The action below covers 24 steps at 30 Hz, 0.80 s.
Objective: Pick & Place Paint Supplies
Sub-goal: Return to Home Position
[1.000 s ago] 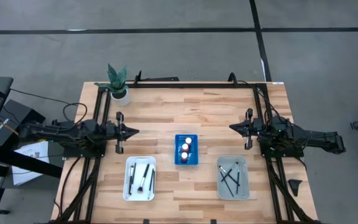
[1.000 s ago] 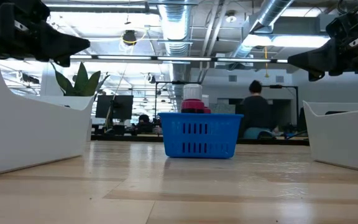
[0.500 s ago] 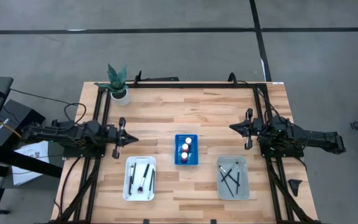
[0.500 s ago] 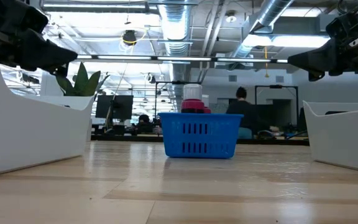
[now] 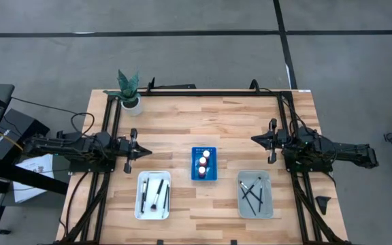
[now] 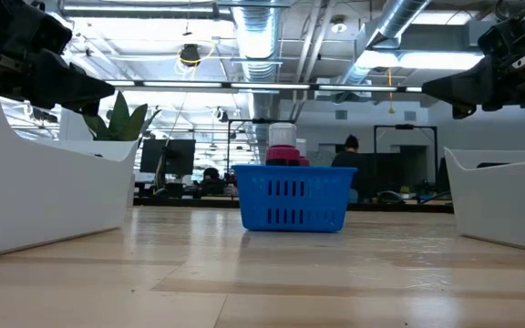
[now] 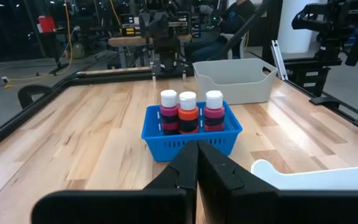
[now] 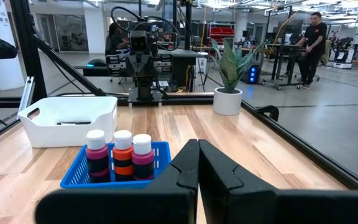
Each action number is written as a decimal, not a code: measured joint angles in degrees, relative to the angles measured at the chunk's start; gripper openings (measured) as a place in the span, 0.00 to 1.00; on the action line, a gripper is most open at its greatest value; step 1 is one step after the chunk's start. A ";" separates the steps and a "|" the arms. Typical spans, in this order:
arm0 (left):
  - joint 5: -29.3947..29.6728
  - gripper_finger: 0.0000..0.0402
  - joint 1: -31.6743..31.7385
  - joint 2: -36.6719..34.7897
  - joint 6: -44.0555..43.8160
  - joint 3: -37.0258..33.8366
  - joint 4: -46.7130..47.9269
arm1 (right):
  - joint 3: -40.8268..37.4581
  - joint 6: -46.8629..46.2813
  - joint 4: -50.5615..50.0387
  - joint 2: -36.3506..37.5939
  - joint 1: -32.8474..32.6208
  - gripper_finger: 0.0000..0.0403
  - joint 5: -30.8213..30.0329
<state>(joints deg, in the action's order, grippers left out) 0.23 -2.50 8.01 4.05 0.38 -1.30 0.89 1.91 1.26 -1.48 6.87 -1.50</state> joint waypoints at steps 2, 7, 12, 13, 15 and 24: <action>0.00 0.00 -0.01 0.00 0.00 0.00 -0.06 | 0.00 0.00 0.00 -0.02 0.00 0.00 0.00; -0.03 0.00 -0.02 0.00 -0.02 0.00 -0.45 | 0.00 0.00 0.00 -0.01 0.00 0.00 0.00; -0.07 0.00 -0.01 0.00 -0.03 0.00 -1.71 | 0.00 0.00 0.00 -0.01 0.00 0.00 0.00; -0.07 0.00 -0.01 0.02 -0.04 0.00 -1.85 | 0.00 0.00 0.00 -0.01 0.00 0.00 0.00; -0.07 0.00 -0.02 0.00 -0.04 -0.01 -2.43 | 0.00 0.00 0.00 0.01 0.00 0.00 0.00; -0.07 0.00 -0.01 0.00 -0.04 -0.02 -2.67 | 0.00 0.00 0.00 -0.01 0.00 0.00 0.00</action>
